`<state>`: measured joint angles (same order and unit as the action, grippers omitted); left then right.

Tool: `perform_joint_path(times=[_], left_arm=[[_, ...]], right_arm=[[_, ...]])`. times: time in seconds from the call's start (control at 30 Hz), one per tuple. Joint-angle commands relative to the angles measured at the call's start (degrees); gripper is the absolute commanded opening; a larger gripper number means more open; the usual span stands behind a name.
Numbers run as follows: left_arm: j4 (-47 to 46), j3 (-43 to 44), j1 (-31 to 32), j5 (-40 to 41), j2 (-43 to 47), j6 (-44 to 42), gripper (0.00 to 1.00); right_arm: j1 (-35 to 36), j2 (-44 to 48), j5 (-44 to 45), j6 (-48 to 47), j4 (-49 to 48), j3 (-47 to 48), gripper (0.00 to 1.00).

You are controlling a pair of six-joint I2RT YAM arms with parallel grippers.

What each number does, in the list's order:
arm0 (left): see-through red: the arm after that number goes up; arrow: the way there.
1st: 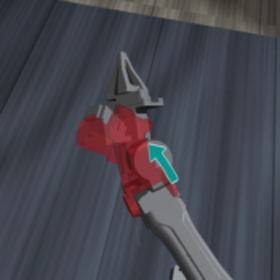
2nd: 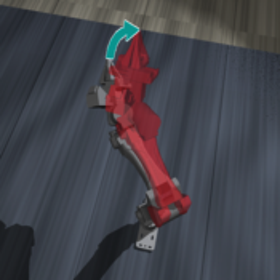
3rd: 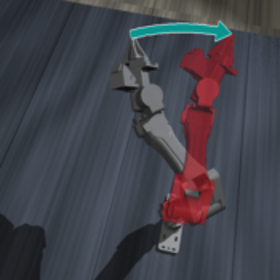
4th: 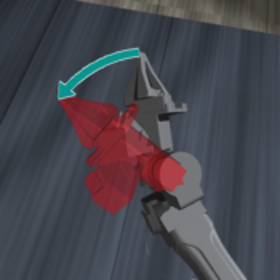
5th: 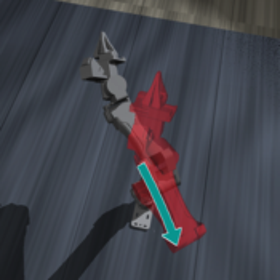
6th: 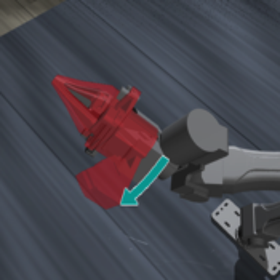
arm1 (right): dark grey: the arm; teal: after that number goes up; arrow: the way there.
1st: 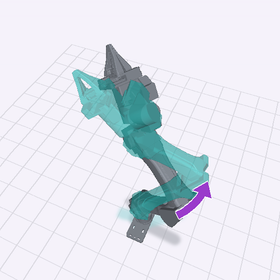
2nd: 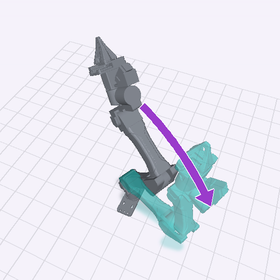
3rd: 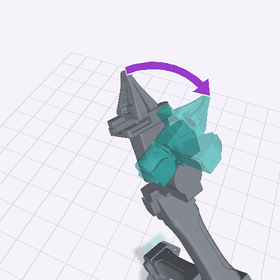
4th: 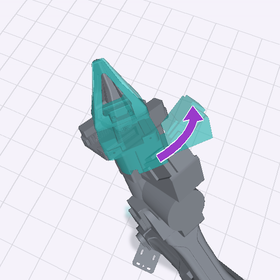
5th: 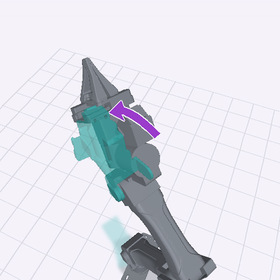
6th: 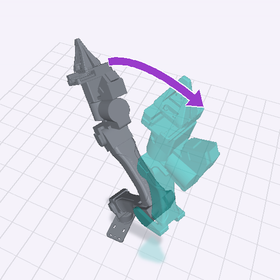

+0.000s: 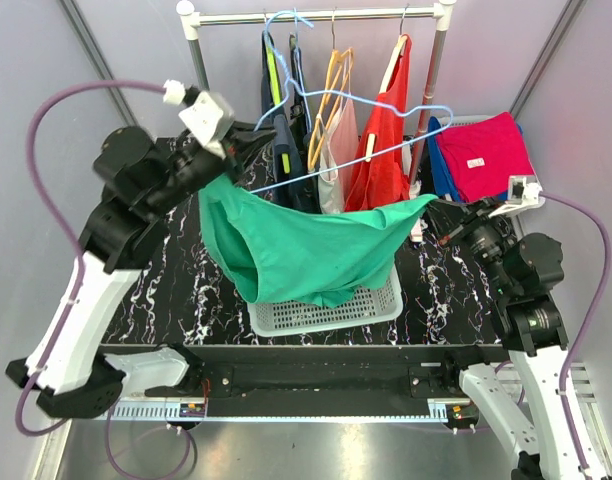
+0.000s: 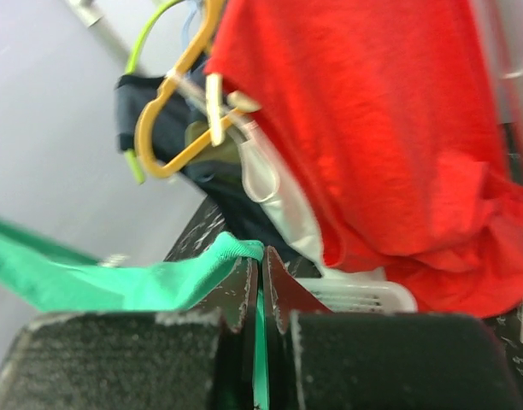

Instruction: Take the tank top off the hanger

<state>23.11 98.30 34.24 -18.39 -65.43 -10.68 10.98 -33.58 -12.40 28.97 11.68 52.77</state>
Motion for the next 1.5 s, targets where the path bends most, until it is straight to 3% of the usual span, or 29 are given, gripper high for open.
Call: perform_joint_path(times=[0.0, 0.1, 0.3, 0.4, 0.43, 0.47, 0.57, 0.83, 0.87, 1.0, 1.17, 1.3, 1.47], left_arm=[[-7.6, 6.1, 0.7, 0.1, -5.9, 10.1, 0.00], [-8.3, 11.3, 2.3, -0.2, -10.3, 12.3, 0.00], [-8.1, 20.2, 10.7, 2.5, -18.2, 8.3, 0.00], [-7.8, 22.7, 14.0, 3.5, -21.4, 6.8, 0.00], [-7.7, 24.3, 14.6, 4.1, -22.2, 6.3, 0.00], [-7.6, 25.0, 15.3, 4.4, -22.8, 5.9, 0.00], [-7.6, 28.0, 17.3, 6.0, -25.3, 4.7, 0.00], [-9.1, 30.8, 19.7, 9.9, -28.7, 2.9, 0.00], [-9.3, 31.0, 19.8, 10.0, -29.1, 2.9, 0.00], [-10.2, 30.9, 19.8, 11.5, -29.4, 2.3, 0.00], [-11.5, 31.7, 19.8, 15.1, -29.7, 1.0, 0.00], [-12.0, 27.6, 19.6, 19.7, -27.1, -1.6, 0.00], [-12.0, 24.0, 18.4, 22.3, -24.4, -2.7, 0.00]], right_arm=[[0.1, -2.3, -11.9, 1.3, -7.6, 1.6, 0.02], [0.0, -2.4, -13.1, 1.1, -8.0, 2.1, 0.00], [0.0, -2.0, -13.9, -2.1, -5.3, 3.4, 0.01], [0.0, -3.7, -18.3, -2.2, -5.0, 3.7, 0.33], [0.0, -4.1, -19.1, -2.3, -5.1, 3.7, 0.50], [0.0, -4.5, -20.1, -2.3, -5.1, 3.7, 0.58], [0.0, -3.8, -21.1, -3.8, -6.1, 3.6, 0.69], [0.3, -5.3, -25.1, -3.8, -13.0, 4.7, 0.78], [0.7, -5.7, -26.9, -3.7, -14.0, 4.4, 0.84], [2.4, -8.4, -28.0, -5.3, -14.3, 6.5, 0.86], [7.3, -13.9, -20.5, -14.3, -12.0, 9.1, 0.86], [21.0, -18.4, -7.1, -25.6, -3.7, 11.7, 0.87], [33.0, -23.0, 6.0, -33.6, -3.7, 14.0, 0.87]])
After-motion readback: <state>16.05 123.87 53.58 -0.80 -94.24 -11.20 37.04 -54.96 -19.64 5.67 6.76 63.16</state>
